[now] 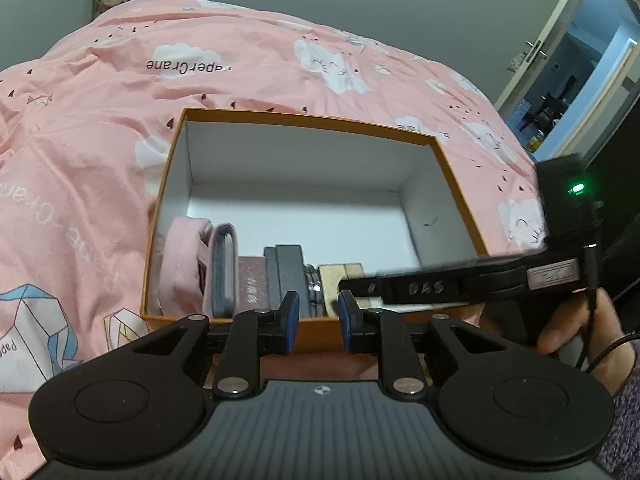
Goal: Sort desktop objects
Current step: 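Lower the tin and gold box into the box and open both tools, then move both tools back to the items beside the plush bear, then grasp the yellow tape measure with the right tool while the left tool grasps a thin card, then lift the tape measure and card and carry both over the box, then lower the tape measure and card into the orange box with both tools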
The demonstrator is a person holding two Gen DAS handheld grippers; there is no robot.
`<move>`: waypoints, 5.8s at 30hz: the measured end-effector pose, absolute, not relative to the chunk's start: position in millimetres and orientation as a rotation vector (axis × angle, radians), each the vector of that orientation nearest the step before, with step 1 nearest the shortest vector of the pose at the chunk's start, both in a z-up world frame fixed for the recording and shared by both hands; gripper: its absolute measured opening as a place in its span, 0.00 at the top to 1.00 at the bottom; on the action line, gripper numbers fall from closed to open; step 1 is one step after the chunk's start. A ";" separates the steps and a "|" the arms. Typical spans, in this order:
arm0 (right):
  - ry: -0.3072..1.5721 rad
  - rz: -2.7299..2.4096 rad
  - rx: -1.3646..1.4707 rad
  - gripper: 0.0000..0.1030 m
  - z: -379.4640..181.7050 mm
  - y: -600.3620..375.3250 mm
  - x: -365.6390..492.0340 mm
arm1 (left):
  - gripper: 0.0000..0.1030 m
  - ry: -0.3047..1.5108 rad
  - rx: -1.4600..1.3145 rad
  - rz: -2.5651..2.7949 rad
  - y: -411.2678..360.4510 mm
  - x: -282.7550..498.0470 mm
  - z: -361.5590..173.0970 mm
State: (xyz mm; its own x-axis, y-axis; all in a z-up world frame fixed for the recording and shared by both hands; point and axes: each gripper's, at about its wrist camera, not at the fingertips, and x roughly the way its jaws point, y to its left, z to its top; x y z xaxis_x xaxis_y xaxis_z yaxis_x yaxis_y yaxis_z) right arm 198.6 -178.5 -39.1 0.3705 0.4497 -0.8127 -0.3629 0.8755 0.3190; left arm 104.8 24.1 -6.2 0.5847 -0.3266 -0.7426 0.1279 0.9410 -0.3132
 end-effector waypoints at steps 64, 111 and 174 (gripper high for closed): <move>0.975 0.444 -0.099 0.65 -51.1 -247.8 50.8 | 0.99 1.005 -0.197 -0.248 -22.5 44.6 -49.2; 1.410 0.682 0.109 0.79 -111.0 -165.6 86.7 | 0.98 1.005 -0.331 -0.240 34.4 55.5 -63.4; 0.978 0.391 0.104 0.80 -14.3 -239.9 184.8 | 0.98 0.937 -0.125 -0.361 -59.4 155.0 -37.6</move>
